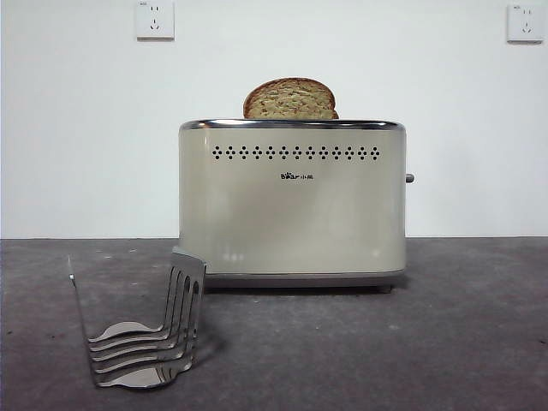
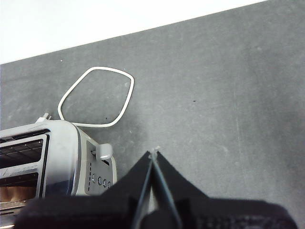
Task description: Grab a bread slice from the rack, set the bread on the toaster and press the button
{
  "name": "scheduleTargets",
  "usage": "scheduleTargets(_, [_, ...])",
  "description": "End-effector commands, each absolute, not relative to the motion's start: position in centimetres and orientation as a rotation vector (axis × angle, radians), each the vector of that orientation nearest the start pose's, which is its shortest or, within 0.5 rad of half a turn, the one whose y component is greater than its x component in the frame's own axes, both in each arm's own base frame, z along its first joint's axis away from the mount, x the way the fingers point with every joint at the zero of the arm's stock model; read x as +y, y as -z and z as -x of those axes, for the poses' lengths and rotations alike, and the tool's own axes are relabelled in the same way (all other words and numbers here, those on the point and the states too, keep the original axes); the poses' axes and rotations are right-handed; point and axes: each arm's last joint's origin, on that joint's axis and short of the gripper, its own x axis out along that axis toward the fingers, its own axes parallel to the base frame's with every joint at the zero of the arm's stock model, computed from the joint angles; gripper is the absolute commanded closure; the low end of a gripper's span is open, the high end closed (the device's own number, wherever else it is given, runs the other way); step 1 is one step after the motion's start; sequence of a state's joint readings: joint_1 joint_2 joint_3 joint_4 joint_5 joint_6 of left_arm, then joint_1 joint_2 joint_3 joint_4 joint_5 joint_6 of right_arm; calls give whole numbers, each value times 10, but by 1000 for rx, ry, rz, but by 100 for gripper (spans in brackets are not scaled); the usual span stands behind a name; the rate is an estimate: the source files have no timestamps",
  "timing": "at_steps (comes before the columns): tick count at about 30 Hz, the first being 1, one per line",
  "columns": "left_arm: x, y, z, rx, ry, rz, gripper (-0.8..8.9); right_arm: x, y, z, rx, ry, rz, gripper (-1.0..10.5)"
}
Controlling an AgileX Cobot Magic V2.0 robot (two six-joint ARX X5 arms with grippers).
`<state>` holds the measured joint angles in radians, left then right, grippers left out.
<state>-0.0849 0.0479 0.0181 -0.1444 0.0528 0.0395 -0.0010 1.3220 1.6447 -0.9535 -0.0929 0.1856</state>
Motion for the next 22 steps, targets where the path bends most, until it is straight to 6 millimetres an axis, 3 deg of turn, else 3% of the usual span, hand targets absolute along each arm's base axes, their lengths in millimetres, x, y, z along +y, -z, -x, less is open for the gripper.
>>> scheduleTargets(1, [-10,-148,-99,195,137,-33,816,2,-435,-248,640,-17,-197,946])
scheduleTargets(6, [-10,-146,-100,221,137,-33,816,5,-435,-248,639,-37,-197,946])
scheduleTargets(8, [-10,-145,-100,234,138,-33,816,1,-436,-244,623,42,-174,946])
scheduleTargets(11, [-10,-143,-101,249,137,-33,816,-2,-438,-220,558,152,-139,946])
scheduleTargets(14, [-10,-142,-102,263,138,-34,816,0,-426,-191,454,122,-150,946])
scheduleTargets(18, [-10,-140,-103,287,138,-34,816,-1,-382,-156,209,77,-171,946])
scheduleTargets(22, [-10,-139,-103,308,138,-34,816,-6,-308,-127,-14,192,-177,946])
